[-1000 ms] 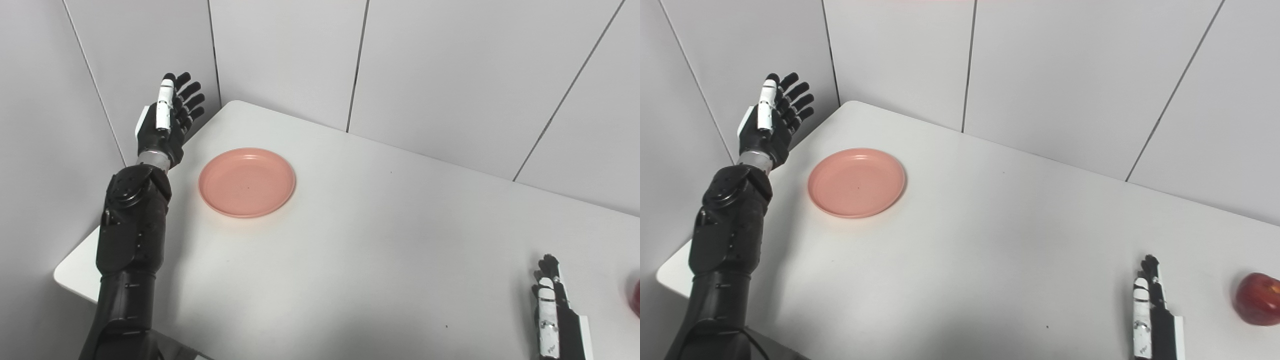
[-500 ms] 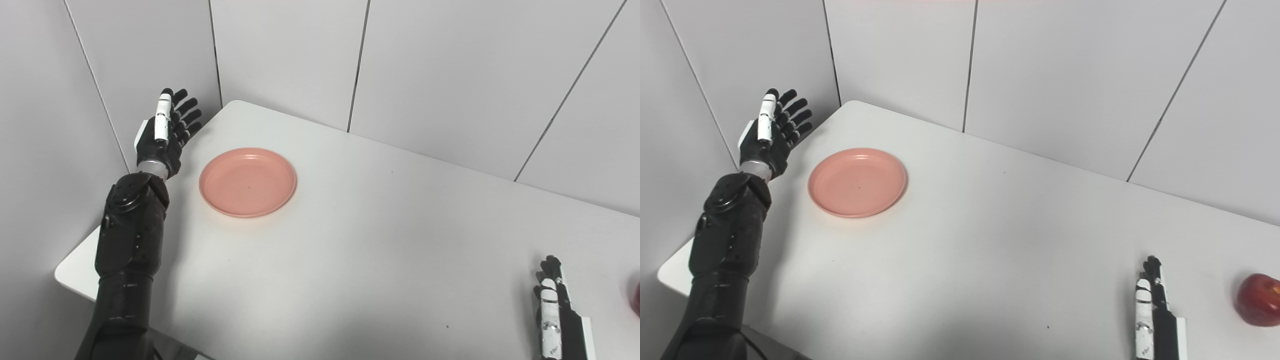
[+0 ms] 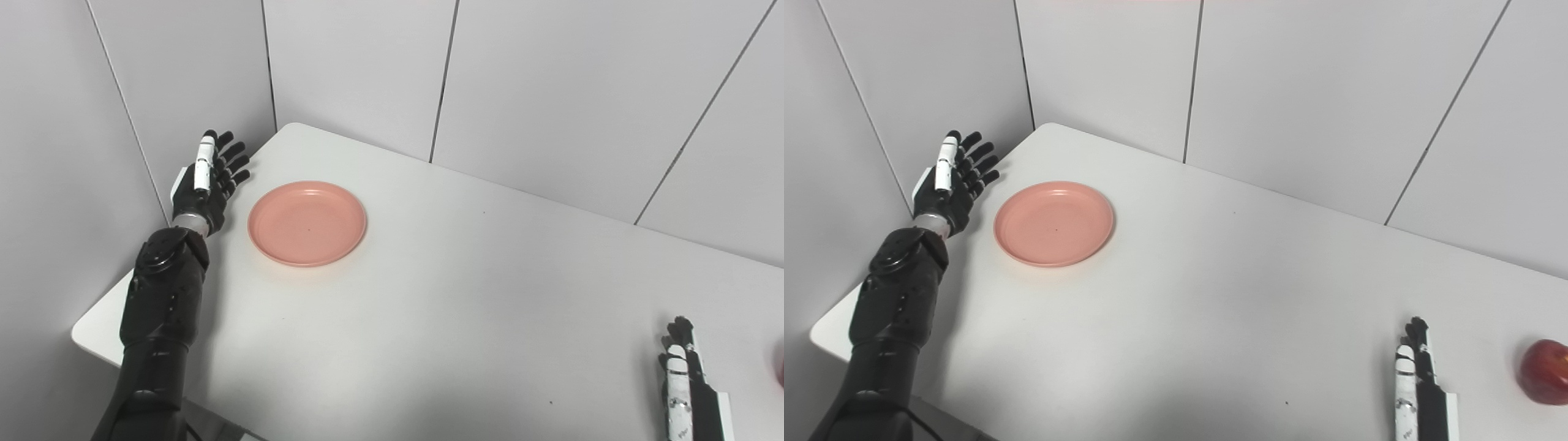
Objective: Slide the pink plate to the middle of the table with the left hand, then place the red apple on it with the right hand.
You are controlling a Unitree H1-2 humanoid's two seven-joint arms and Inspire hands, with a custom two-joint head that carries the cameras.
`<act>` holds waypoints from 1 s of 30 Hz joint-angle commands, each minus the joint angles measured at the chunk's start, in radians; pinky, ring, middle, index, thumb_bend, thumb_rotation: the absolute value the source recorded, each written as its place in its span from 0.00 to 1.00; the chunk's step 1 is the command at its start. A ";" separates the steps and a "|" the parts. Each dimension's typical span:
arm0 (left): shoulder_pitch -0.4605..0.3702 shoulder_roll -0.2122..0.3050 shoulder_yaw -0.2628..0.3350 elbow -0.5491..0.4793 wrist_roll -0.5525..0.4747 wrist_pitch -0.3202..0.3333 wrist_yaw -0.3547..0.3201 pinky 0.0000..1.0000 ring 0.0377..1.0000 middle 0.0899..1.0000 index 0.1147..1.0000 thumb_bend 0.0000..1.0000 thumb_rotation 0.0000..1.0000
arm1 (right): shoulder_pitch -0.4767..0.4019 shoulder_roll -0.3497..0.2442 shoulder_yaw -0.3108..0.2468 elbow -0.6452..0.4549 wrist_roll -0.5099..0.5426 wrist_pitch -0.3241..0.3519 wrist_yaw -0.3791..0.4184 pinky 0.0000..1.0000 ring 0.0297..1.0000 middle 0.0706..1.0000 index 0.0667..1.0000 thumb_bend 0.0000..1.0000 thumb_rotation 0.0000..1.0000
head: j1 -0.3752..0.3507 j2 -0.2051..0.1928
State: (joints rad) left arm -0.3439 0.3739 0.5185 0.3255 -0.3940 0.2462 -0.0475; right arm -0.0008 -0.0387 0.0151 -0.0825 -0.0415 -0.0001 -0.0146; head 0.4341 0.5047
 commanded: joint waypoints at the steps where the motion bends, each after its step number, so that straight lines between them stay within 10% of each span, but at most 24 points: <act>1: -0.028 0.041 0.001 -0.015 -0.013 -0.046 -0.021 0.90 0.89 0.88 0.86 0.34 1.00 | -0.009 -0.003 -0.005 -0.030 0.011 -0.017 0.008 1.00 0.98 0.97 0.97 0.06 1.00 | -0.002 0.001; 30: -0.004 0.022 -0.046 0.087 -0.034 -0.054 -0.090 0.91 0.89 0.89 0.88 0.41 1.00 | -0.009 -0.009 -0.004 -0.032 0.024 -0.018 0.009 1.00 0.98 0.97 0.97 0.07 1.00 | -0.002 0.011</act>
State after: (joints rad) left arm -0.3338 0.3783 0.4830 0.4060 -0.4302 0.2053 -0.1367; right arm 0.0037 -0.0419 0.0143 -0.0869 -0.0163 -0.0001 -0.0136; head 0.4341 0.5139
